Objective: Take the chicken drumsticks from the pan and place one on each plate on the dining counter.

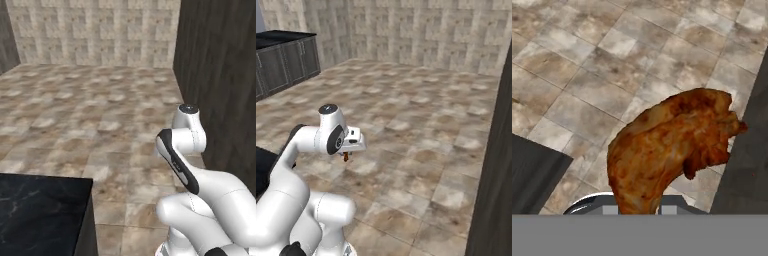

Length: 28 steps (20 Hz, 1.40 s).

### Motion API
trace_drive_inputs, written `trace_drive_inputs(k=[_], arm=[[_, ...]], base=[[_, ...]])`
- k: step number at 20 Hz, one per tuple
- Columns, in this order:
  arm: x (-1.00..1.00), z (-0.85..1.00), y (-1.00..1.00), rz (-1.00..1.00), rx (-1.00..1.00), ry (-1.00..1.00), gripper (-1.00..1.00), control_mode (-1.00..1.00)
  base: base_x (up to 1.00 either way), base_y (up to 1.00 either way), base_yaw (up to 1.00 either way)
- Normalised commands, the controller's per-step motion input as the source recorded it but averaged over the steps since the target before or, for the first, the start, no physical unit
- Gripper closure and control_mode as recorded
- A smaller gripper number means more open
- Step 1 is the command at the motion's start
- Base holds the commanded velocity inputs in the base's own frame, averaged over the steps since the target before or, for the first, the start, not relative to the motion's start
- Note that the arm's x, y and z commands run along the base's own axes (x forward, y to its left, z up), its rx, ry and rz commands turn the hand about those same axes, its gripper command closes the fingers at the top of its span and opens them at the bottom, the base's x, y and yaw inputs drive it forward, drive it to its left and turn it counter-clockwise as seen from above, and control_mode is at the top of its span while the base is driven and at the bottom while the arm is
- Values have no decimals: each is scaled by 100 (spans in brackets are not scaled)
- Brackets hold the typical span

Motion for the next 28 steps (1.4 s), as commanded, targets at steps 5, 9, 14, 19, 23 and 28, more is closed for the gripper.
trace_drive_inputs(k=[5, 9, 14, 19, 23, 28], arm=[[0, 0, 0, 0, 0, 0, 100, 100], [0, 0, 0, 0, 0, 0, 100, 100], [0, 0, 0, 0, 0, 0, 100, 100], [0, 0, 0, 0, 0, 0, 100, 100], [0, 0, 0, 0, 0, 0, 100, 100], [0, 0, 0, 0, 0, 0, 100, 100]], base=[[91, -27, 32], [90, -25, 35], [89, -23, 39], [88, -19, 43], [87, -15, 49], [86, -12, 52]])
